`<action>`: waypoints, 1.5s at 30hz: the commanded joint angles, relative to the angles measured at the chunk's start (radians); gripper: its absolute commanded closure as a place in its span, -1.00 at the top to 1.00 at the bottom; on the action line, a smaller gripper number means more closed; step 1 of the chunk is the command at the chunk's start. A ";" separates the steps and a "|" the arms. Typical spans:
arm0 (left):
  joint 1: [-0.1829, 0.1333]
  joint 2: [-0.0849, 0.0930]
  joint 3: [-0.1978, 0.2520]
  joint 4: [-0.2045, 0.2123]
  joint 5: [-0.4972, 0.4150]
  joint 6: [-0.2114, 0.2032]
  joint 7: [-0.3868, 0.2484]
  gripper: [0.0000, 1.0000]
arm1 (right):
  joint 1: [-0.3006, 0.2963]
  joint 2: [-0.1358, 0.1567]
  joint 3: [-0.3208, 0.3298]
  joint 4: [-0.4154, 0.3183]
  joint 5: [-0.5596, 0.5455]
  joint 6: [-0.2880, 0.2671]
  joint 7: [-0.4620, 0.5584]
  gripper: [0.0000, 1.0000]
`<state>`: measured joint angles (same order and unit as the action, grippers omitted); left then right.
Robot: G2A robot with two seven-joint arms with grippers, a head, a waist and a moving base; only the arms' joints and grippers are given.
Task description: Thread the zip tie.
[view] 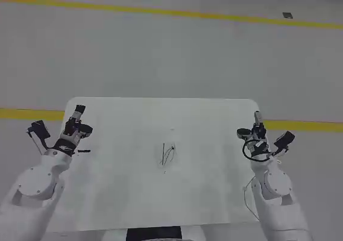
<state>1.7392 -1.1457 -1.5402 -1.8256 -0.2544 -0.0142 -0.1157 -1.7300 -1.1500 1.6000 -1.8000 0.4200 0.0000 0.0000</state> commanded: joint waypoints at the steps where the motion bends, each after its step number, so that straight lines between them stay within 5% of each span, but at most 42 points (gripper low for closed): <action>1: 0.000 0.000 0.000 0.000 0.000 0.000 0.000 1.00 | 0.000 0.000 0.000 0.000 0.000 0.000 0.000 1.00; 9: -0.021 0.003 0.048 0.005 0.080 0.012 -0.086 1.00 | 0.000 0.000 0.000 0.000 0.000 0.000 0.000 1.00; 17: -0.073 0.016 0.144 0.020 0.334 0.065 -0.265 1.00 | 0.000 0.000 0.000 0.000 0.000 0.000 0.000 1.00; 27: -0.075 0.016 0.144 0.022 0.350 0.062 -0.261 1.00 | 0.000 0.000 0.000 0.000 0.000 0.000 0.000 1.00; 32: -0.086 0.020 0.189 -0.025 0.442 0.057 -0.304 1.00 | 0.000 0.000 0.000 0.000 0.000 0.000 0.000 1.00; 37: -0.128 0.024 0.245 -0.071 0.531 0.085 -0.400 1.00 | 0.000 0.000 0.000 0.000 0.000 0.000 0.000 1.00; 45: -0.219 0.025 0.340 -0.045 0.577 0.135 -0.596 1.00 | 0.000 0.000 0.000 0.000 0.000 0.000 0.000 1.00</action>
<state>1.5223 -1.1207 -1.2018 -1.8734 0.3232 0.1186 -0.7069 -1.7300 -1.1500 1.6000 -1.8000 0.4200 0.0000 0.0000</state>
